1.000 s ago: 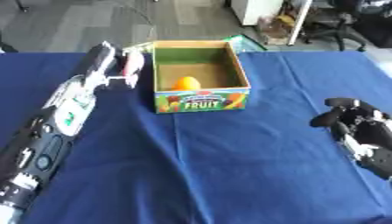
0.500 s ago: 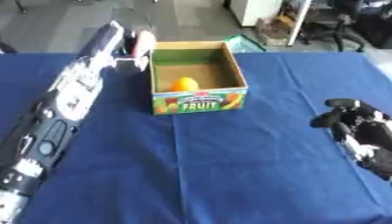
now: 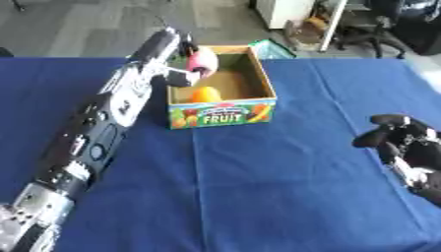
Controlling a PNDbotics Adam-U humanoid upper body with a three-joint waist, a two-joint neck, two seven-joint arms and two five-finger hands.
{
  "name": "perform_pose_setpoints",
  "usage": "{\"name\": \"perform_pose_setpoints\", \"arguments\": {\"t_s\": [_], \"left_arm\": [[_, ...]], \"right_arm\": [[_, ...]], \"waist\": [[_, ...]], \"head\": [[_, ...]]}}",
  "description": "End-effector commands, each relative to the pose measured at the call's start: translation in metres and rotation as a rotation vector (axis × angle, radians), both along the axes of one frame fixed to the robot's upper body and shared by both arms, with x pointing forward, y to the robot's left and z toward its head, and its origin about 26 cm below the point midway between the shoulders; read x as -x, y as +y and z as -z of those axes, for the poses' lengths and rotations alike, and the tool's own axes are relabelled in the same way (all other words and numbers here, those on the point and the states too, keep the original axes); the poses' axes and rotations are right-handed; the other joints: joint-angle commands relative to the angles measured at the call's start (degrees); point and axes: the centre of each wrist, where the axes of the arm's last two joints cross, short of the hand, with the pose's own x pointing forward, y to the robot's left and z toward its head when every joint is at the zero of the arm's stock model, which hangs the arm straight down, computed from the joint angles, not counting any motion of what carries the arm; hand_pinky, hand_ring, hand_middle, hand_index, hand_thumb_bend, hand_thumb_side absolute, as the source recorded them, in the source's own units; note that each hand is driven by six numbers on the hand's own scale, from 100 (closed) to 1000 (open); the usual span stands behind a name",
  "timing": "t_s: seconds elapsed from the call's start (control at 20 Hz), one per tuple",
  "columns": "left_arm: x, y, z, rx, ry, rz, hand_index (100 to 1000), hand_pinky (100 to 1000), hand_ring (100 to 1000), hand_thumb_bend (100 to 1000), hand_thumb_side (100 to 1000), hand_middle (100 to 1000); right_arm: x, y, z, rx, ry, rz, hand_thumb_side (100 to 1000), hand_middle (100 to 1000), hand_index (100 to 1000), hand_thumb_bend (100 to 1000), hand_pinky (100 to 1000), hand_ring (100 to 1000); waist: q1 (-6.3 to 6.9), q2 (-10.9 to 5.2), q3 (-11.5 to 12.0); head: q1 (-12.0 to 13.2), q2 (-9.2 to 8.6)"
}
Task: Pick up objects on the table and place them in the box.
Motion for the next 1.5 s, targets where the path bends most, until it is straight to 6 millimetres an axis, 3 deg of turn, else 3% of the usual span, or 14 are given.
{"name": "perform_pose_setpoints", "arguments": {"t_s": [0.05,0.15,0.3,0.4,0.5,0.55,0.6,0.75,1.0,1.2,1.5], "left_arm": [[-0.003,0.0,-0.013,-0.016,-0.044,0.003,798,618,708,707,465,624],[-0.003,0.001,-0.014,-0.001,-0.046,0.003,816,638,738,739,515,665],[-0.001,0.004,-0.017,0.05,-0.056,-0.003,814,654,761,714,540,688],[0.003,0.009,-0.022,0.121,-0.066,-0.003,792,646,762,659,533,672],[0.009,0.014,-0.031,0.225,-0.075,0.021,768,634,756,564,506,643],[0.014,0.018,-0.037,0.297,-0.078,0.049,746,621,753,462,459,620],[0.02,0.022,-0.041,0.374,-0.08,0.08,741,616,750,444,452,616],[0.044,0.04,-0.051,0.594,-0.072,0.168,699,586,724,347,436,584],[0.106,0.073,-0.054,0.833,-0.05,0.257,689,576,701,317,435,569],[0.148,0.092,-0.04,0.929,-0.054,0.217,688,572,698,324,459,565],[0.177,0.102,-0.011,1.008,-0.026,0.105,684,566,693,325,505,557]], "right_arm": [[-0.001,-0.001,-0.007,0.004,-0.021,-0.005,120,510,801,100,759,690],[-0.001,-0.001,-0.006,0.004,-0.02,-0.005,120,510,801,100,759,690],[-0.001,-0.001,-0.006,0.004,-0.018,-0.004,120,509,801,100,760,690],[-0.001,-0.002,-0.006,0.004,-0.017,-0.001,120,509,800,100,760,690],[-0.001,-0.003,-0.006,0.005,-0.017,0.004,121,509,800,100,760,690],[-0.001,-0.003,-0.005,0.006,-0.016,0.008,121,509,800,100,760,690],[-0.001,-0.004,-0.005,0.008,-0.014,0.012,121,510,800,100,760,690],[-0.001,-0.006,-0.006,0.011,-0.014,0.02,121,510,800,100,760,690],[0.0,-0.012,-0.006,0.015,-0.019,0.041,121,510,800,100,759,689],[0.001,-0.016,-0.006,0.006,-0.021,0.066,122,508,799,100,757,687],[0.002,-0.019,-0.006,-0.017,-0.022,0.093,117,500,794,100,751,676]], "waist": [[0.07,-0.68,-0.2],[0.12,-0.7,-0.1],[0.1,-0.75,0.1],[0.06,-0.78,0.4],[0.14,-0.83,0.8],[0.26,-0.92,1.1],[0.39,-1.03,1.4],[0.72,-1.29,2.6],[1.21,-1.43,4.2],[1.39,-1.47,5.5],[1.3,-1.35,6.7]], "head": [[0.0,-0.6],[-0.2,-0.63],[-0.3,-0.72],[-0.5,-0.73],[-0.8,-0.67],[-1.1,-0.56],[-1.3,-0.39],[-2.0,0.08],[-2.5,0.89],[-1.7,2.42],[0.1,3.88]]}}
